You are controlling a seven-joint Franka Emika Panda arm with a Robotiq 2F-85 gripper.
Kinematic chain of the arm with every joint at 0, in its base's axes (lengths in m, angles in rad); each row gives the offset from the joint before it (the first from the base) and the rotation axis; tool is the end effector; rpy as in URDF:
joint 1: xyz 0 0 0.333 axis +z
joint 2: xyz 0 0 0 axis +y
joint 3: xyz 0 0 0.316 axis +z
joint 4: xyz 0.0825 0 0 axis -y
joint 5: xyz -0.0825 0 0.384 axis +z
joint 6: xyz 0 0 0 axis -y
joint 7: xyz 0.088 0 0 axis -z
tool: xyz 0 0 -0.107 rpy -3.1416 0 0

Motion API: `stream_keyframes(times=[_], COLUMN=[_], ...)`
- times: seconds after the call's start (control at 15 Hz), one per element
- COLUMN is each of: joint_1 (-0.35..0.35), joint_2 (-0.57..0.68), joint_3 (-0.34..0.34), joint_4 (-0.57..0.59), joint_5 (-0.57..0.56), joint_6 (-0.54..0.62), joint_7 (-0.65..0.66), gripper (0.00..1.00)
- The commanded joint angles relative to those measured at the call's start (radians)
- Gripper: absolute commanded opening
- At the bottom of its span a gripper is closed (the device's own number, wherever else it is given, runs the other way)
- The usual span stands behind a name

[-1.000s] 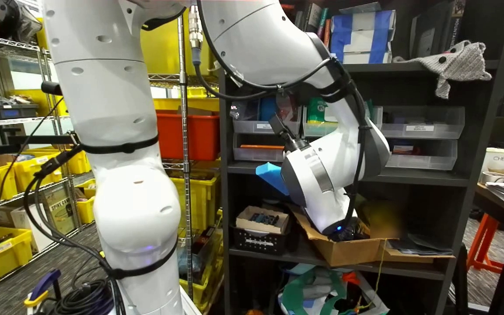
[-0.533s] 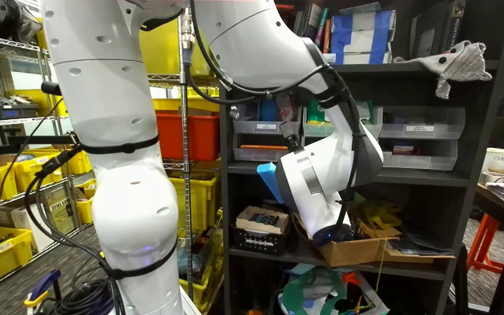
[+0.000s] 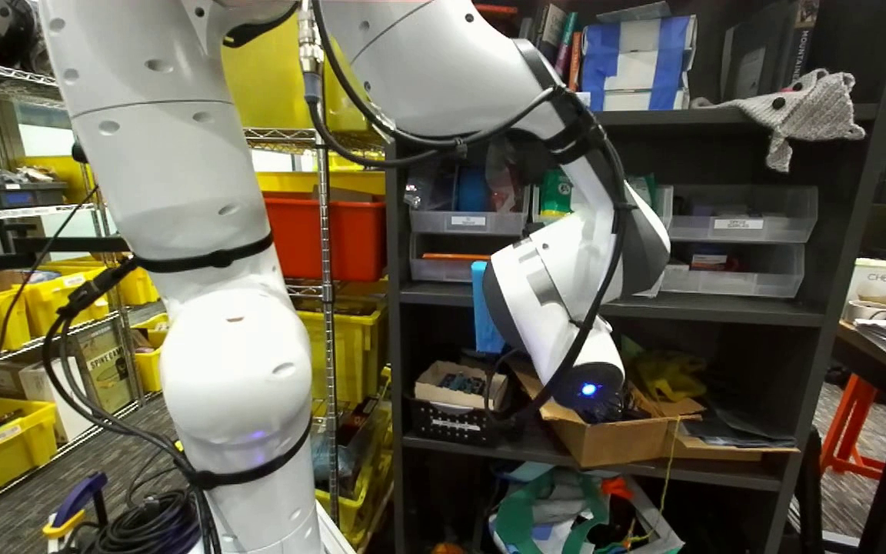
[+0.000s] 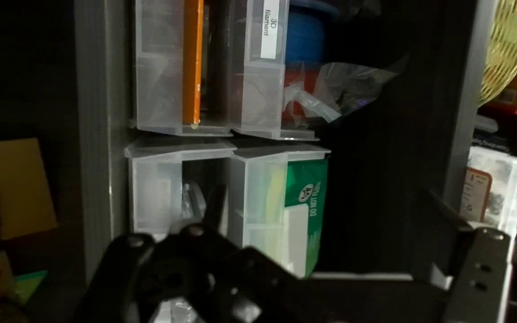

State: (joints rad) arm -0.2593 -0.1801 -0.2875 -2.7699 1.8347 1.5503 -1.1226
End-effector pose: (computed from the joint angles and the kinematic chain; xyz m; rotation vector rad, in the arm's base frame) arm 0.3674 -0.0978 0.3194 -1.3201 0.4743 -0.6955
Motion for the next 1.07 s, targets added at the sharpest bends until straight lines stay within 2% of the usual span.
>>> stream_keyframes(times=[0.0, 0.07, 0.2, 0.47, 0.87, 1.0], joint_1=[-0.011, -0.017, -0.017, -0.018, -0.022, -0.027], joint_2=[-0.128, -0.033, -0.070, -0.089, -0.190, -0.309], joint_3=[0.051, 0.038, 0.055, 0.061, 0.095, 0.116], joint_4=[-0.047, -0.001, -0.016, -0.024, -0.006, -0.071], joint_5=[-0.017, -0.005, -0.007, -0.007, 0.025, 0.039], joint_6=[0.120, 0.054, 0.083, 0.095, 0.292, 0.375], joint_7=[0.254, 0.135, 0.204, 0.227, 0.414, 0.449], gripper=[1.00, 1.00, 1.00, 1.00, 1.00, 1.00])
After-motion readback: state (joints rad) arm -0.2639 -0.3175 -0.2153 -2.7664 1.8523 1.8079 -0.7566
